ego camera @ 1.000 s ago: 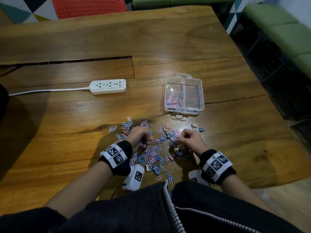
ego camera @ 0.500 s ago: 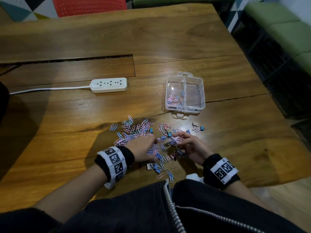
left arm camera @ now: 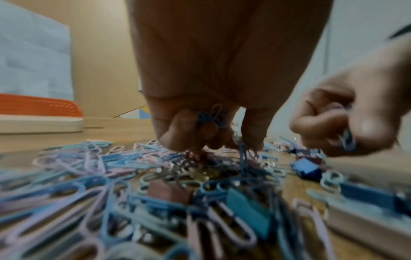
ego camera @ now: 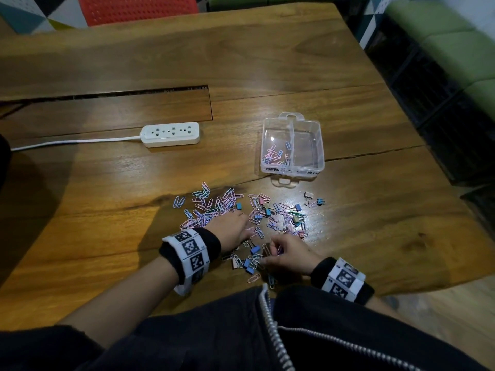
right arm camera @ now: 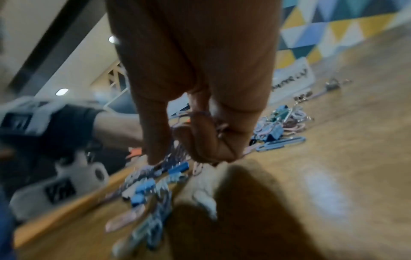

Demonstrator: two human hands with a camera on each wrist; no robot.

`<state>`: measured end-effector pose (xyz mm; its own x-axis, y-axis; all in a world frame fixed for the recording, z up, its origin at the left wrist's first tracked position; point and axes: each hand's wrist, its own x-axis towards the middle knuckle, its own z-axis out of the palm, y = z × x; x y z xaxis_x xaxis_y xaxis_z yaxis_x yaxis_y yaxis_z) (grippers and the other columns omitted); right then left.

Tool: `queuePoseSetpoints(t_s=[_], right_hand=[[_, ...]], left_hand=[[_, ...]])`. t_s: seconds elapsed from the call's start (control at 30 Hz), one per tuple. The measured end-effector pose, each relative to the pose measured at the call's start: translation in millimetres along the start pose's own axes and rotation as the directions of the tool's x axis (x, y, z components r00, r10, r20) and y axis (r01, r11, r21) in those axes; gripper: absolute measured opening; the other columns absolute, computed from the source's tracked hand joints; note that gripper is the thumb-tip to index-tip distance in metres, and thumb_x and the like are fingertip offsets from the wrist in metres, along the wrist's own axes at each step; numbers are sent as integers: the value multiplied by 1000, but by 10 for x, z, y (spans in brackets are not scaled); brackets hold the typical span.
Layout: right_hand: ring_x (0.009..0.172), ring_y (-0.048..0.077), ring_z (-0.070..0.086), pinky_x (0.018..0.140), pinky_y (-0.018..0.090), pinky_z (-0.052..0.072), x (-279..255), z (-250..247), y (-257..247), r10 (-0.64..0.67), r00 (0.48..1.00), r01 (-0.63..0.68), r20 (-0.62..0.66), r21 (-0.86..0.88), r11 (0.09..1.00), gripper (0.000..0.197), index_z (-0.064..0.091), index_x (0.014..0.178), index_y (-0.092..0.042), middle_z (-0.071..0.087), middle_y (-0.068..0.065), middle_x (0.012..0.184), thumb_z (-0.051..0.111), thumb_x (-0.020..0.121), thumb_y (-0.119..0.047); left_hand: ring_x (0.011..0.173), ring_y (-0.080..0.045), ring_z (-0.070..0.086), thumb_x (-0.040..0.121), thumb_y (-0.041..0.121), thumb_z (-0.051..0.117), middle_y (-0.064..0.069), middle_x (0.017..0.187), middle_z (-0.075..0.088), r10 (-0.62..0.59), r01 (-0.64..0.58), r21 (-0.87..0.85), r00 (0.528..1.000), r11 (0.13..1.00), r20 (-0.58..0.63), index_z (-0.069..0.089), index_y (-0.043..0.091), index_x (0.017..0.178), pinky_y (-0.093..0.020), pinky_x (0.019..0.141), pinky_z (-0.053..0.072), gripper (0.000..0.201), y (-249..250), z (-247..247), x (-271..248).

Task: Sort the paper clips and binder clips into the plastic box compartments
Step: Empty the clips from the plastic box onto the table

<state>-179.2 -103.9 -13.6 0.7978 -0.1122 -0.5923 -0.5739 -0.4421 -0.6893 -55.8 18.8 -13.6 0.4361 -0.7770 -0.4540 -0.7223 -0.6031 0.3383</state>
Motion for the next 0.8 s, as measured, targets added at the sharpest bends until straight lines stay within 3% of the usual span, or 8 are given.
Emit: queuePoseSetpoints(t_s=[0.13,0.23,0.3,0.4,0.47,0.6,0.7,0.8], right_hand=[[78,16,48,61,19,37,33,-15,-8,-48,991,25,-128,-172,985,33,33,64,-27,49,-3,79,52,88,-15],[76,10,50,60,17,37,81,-117,-27,-35,988,30,-151,-36,999,17,39,79,-21,49,-6,79,47,91,-12],[75,7,52,63,15,40,78,-164,-32,-47,991,56,-128,75,996,6,46,91,-16,52,-9,80,44,92,-10],[70,6,53,65,16,43,55,-145,7,-39,999,41,-12,137,990,16,54,85,-17,54,-9,82,44,92,-8],[65,4,50,64,17,44,39,-78,37,-33,998,26,52,116,993,23,54,77,-20,53,-9,80,44,91,-6],[71,4,48,66,23,35,27,27,59,-71,997,69,-22,-85,994,15,60,85,-11,52,-7,75,46,91,-11],[71,14,48,58,21,35,23,112,82,-82,988,52,-131,-219,974,23,48,70,-20,52,0,76,50,90,-30],[69,10,43,54,15,28,26,165,93,-94,984,44,-152,-304,952,32,36,65,-24,44,-5,76,55,85,-41]], left_hand=[[64,-11,42,97,26,39,4,74,44,-68,81,-525,997,847,44,41,19,77,-21,58,36,21,-62,-50,12],[42,-6,40,93,11,33,1,61,44,-107,195,-905,980,377,166,42,14,70,-18,41,30,25,-101,-101,-10],[37,-6,39,86,8,32,1,56,46,-80,188,-967,981,171,177,43,12,67,-13,36,28,23,-119,-132,-43],[35,-7,40,84,13,34,3,52,50,-46,172,-983,985,60,169,46,12,66,-10,32,28,22,-132,-158,-62],[34,-6,40,93,20,36,4,55,50,-66,202,-970,979,138,195,47,14,67,-11,32,28,29,-125,-180,-60],[32,1,37,97,19,36,5,59,46,-96,219,-841,975,494,198,46,17,73,-13,34,28,26,-88,-173,-61],[39,0,39,99,16,31,3,63,45,-76,207,-776,976,596,202,44,19,78,-11,37,31,25,-77,-118,-75],[64,-6,44,100,12,27,2,79,49,-66,161,-683,984,713,163,51,12,98,-15,57,37,24,-52,-100,-103]])
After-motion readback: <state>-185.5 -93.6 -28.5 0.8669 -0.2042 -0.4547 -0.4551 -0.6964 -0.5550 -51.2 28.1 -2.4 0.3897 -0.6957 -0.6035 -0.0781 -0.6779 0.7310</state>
